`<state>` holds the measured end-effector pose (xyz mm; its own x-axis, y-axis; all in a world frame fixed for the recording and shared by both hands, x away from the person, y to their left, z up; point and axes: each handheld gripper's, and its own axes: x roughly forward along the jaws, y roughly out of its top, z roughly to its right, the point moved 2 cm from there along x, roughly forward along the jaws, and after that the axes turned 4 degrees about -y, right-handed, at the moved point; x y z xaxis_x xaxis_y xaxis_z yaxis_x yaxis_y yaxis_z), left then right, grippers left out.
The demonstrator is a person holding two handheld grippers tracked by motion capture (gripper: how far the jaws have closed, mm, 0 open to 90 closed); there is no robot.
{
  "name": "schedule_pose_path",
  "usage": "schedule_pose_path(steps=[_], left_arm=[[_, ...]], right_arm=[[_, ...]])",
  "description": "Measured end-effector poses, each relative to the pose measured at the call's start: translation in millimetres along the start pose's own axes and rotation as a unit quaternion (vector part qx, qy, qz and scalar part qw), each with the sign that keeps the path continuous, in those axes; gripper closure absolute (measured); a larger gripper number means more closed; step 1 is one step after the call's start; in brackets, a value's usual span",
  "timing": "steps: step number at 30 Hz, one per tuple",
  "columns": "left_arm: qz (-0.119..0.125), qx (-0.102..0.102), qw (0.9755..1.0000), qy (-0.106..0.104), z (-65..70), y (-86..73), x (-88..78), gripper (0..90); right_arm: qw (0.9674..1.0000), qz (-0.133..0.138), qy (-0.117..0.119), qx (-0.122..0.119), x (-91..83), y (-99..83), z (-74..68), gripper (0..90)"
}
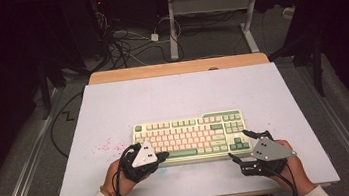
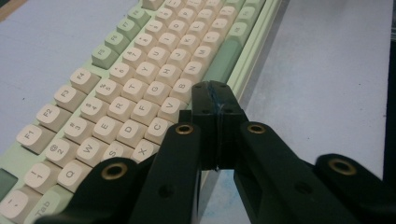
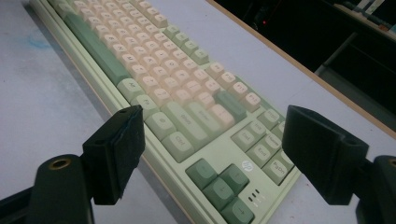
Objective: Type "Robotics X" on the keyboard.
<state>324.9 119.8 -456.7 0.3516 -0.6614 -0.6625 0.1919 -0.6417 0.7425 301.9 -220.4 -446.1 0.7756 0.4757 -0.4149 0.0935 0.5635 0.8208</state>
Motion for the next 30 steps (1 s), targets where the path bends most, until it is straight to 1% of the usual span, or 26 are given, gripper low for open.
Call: schedule_pose_path(steps=[7, 9, 11, 17, 20, 21, 22, 23, 24, 25, 27, 28, 29, 30], left_arm=[[-0.019, 0.0, 0.9998, 0.006, -3.0, -0.1, 12.2, 87.6], [-0.025, 0.003, 0.9997, 0.005, -3.7, 0.0, 15.4, 87.6], [-0.031, 0.004, 0.9995, 0.01, -3.4, 0.2, 18.8, 87.6], [-0.024, -0.002, 0.9995, 0.018, -6.5, 1.7, 19.3, 87.5], [-0.025, -0.005, 0.9994, 0.022, -9.0, 2.4, 20.4, 87.5], [-0.028, -0.005, 0.9993, 0.023, -9.8, 2.2, 21.3, 87.5], [-0.035, -0.007, 0.9992, 0.019, -10.6, 1.5, 22.9, 87.5], [-0.05, -0.007, 0.9986, 0.012, -11.5, 0.0, 25.6, 87.5], [-0.051, -0.007, 0.9986, 0.011, -11.2, -1.8, 27.4, 87.6], [-0.049, -0.012, 0.9987, 0.008, -11.3, -1.8, 27.3, 87.6], [-0.055, -0.003, 0.9983, 0.017, -10.3, 0.0, 25.7, 87.2], [-0.051, -0.003, 0.9985, 0.021, -10.2, 0.6, 24.1, 82.1], [-0.042, -0.006, 0.9989, 0.02, -10.4, 1.0, 21.8, 80.4], [-0.037, -0.008, 0.9989, 0.026, -10.9, 1.4, 19.0, 80.4]], right_arm=[[1.0, 0.0, 0.0, -0.001, 0.8, -0.2, -0.1, 22.1], [1.0, 0.0, 0.001, -0.004, 0.9, 0.0, -0.4, 22.1], [1.0, 0.0, 0.001, -0.004, 1.0, 0.1, -0.6, 22.1], [1.0, 0.0, 0.001, -0.004, 1.0, -0.3, -0.5, 22.1], [1.0, -0.002, 0.002, -0.005, 1.6, -0.7, -1.0, 22.1], [1.0, -0.003, 0.002, -0.006, 1.7, -0.7, -1.2, 22.1], [1.0, -0.003, 0.002, -0.007, 1.8, -0.7, -1.3, 22.1], [1.0, -0.003, 0.001, -0.008, 1.7, -0.6, -1.5, 22.1], [1.0, -0.003, 0.001, -0.009, 1.8, -0.6, -1.6, 22.1], [1.0, -0.003, 0.001, -0.009, 1.8, -0.7, -1.7, 22.1], [0.9999, -0.004, 0.001, -0.01, 2.0, -0.7, -1.8, 22.1], [0.9999, -0.003, 0.001, -0.01, 2.0, -0.7, -1.6, 22.1], [0.9999, -0.004, 0.0, -0.009, 1.9, -0.8, -1.4, 22.2], [1.0, -0.004, 0.0, -0.009, 1.8, -0.9, -1.1, 22.4]])
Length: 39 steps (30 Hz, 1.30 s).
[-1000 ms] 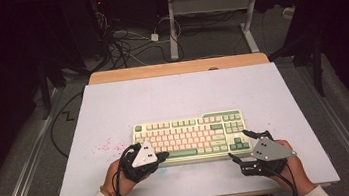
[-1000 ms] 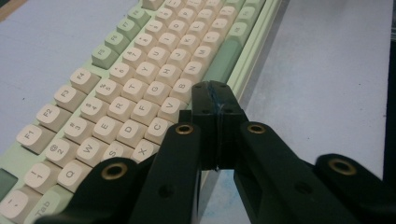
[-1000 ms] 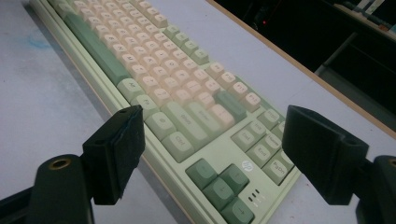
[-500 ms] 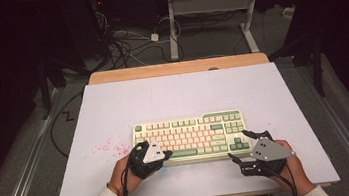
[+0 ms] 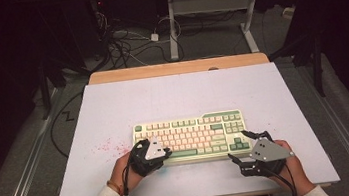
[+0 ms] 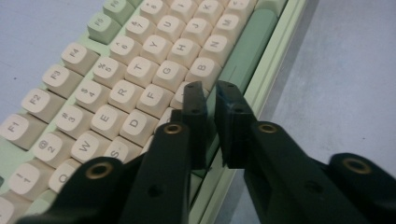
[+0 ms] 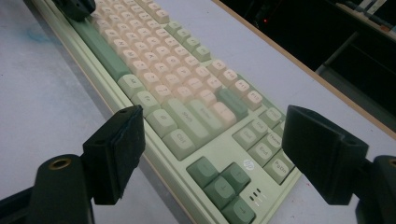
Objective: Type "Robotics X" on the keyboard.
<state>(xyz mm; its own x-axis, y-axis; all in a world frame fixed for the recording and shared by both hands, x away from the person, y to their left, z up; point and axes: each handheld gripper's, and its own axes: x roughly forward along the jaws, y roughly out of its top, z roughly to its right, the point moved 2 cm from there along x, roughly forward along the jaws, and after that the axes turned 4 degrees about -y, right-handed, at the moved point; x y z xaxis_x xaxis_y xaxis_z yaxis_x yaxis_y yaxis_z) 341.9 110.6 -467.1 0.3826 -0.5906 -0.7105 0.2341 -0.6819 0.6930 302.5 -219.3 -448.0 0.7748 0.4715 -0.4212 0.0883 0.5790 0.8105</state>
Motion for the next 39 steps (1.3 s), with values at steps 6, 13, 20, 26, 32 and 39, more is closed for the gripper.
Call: schedule_pose_path(steps=[6, 13, 20, 26, 32, 39], left_arm=[[0.024, 0.007, 0.9995, 0.021, -4.7, -2.0, -14.6, 59.0], [0.049, 0.005, 0.9966, 0.067, -8.6, -7.0, -24.6, 28.0], [0.069, -0.005, 0.9937, 0.088, -13.7, -15.0, -34.7, 19.7], [0.071, -0.006, 0.9926, 0.098, -14.2, -24.7, -41.9, 19.5], [0.075, -0.021, 0.9917, 0.102, -13.8, -35.7, -49.8, 19.6], [0.067, -0.032, 0.9915, 0.107, -12.3, -50.4, -54.9, 19.6]], right_arm=[[1.0, -0.002, 0.0, 0.002, 0.0, -1.3, 1.9, 26.4], [1.0, -0.001, -0.001, 0.004, -0.6, -1.1, 2.9, 27.9], [1.0, -0.001, -0.003, 0.007, -0.7, -1.5, 4.3, 27.6], [0.9999, 0.001, -0.009, 0.015, -1.7, -1.6, 6.5, 33.4], [0.9997, 0.005, -0.001, 0.025, -3.0, -0.3, 10.8, 45.9], [0.9994, -0.016, 0.023, 0.023, 4.3, 1.6, 11.3, 65.8]])
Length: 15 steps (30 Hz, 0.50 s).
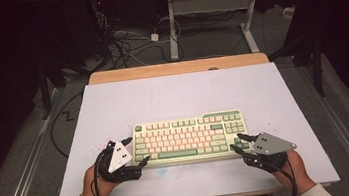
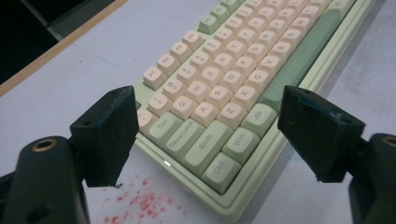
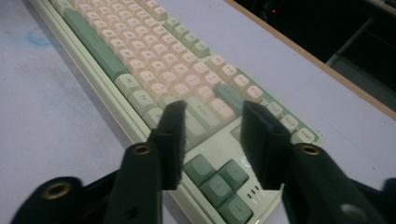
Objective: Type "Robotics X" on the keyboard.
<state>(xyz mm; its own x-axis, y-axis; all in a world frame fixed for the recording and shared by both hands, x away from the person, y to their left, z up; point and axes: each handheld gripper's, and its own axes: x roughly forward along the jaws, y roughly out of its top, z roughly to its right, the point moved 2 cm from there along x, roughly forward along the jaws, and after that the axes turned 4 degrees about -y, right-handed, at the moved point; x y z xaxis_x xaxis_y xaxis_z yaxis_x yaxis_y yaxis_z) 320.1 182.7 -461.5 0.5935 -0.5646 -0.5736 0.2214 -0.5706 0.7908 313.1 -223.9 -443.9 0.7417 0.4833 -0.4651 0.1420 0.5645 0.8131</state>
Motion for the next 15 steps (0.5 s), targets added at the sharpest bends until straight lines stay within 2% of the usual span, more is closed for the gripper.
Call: schedule_pose_path(steps=[7, 10, 15], left_arm=[[-0.01, -0.002, 0.9999, -0.003, 2.3, -10.5, -4.8, 19.6], [-0.015, -0.006, 0.9999, -0.003, 2.5, -14.0, -6.1, 19.6], [-0.018, -0.013, 0.9997, -0.005, 3.1, -18.1, -7.9, 19.6]], right_arm=[[0.9996, -0.02, 0.014, 0.014, 11.6, 9.4, 6.9, 84.9], [0.999, -0.03, 0.023, 0.024, 18.2, 12.7, 10.0, 89.4], [0.9974, -0.053, 0.039, 0.028, 31.4, 18.4, 9.6, 90.0]])
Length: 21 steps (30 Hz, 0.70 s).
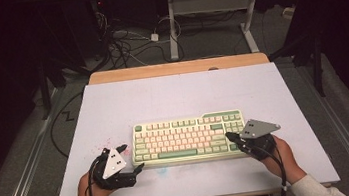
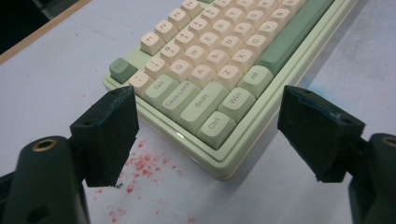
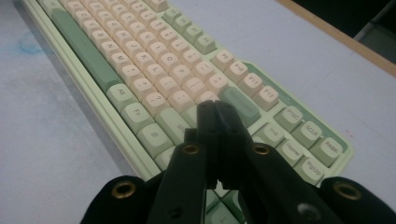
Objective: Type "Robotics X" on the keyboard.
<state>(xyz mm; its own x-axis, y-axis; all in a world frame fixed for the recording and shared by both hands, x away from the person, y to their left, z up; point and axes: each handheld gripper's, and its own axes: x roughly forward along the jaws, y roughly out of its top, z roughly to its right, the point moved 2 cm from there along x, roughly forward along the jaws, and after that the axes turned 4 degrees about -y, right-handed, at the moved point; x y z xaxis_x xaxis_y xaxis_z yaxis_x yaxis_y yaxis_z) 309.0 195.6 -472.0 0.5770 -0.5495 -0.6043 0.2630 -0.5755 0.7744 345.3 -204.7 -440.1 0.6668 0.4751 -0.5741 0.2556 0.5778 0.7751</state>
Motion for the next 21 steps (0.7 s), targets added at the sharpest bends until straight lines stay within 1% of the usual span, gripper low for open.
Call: schedule_pose_path(steps=[4, 7, 12, 13, 16, 17, 18, 19, 21], left_arm=[[-0.004, -0.002, 1.0, -0.002, 1.1, -2.5, -0.4, 19.6], [-0.003, -0.004, 1.0, -0.003, 1.3, -2.7, -1.5, 19.7], [0.002, -0.008, 1.0, -0.002, 0.2, -2.1, -3.6, 19.8], [0.002, -0.009, 1.0, -0.002, 0.0, -2.1, -3.7, 19.8], [0.0, -0.012, 0.9999, -0.002, -0.4, -2.2, -3.8, 19.7], [0.0, -0.011, 0.9999, 0.001, -1.2, -1.8, -3.5, 19.7], [-0.003, -0.015, 0.9999, 0.003, -1.6, -1.6, -3.2, 19.7], [-0.003, -0.019, 0.9998, 0.003, -1.9, -1.3, -3.3, 19.7], [0.0, -0.026, 0.9996, 0.005, -2.6, 0.2, -4.5, 19.7]], right_arm=[[0.9997, -0.017, 0.016, -0.009, 10.9, 3.5, -4.4, 90.0], [0.9992, -0.028, 0.022, -0.019, 19.1, 4.8, -7.4, 90.0], [0.9983, -0.047, 0.029, -0.018, 29.6, 4.1, -9.0, 90.0], [0.9981, -0.048, 0.031, -0.022, 31.0, 3.8, -9.2, 90.0], [0.9975, -0.057, 0.03, -0.028, 34.5, 1.9, -10.5, 90.0], [0.9972, -0.063, 0.03, -0.029, 35.8, 0.8, -11.1, 90.0], [0.9971, -0.06, 0.031, -0.033, 37.0, -0.1, -11.1, 90.0], [0.9967, -0.064, 0.033, -0.036, 38.1, -1.1, -11.6, 90.0], [0.997, -0.062, 0.03, -0.036, 38.4, -1.8, -11.7, 90.0]])
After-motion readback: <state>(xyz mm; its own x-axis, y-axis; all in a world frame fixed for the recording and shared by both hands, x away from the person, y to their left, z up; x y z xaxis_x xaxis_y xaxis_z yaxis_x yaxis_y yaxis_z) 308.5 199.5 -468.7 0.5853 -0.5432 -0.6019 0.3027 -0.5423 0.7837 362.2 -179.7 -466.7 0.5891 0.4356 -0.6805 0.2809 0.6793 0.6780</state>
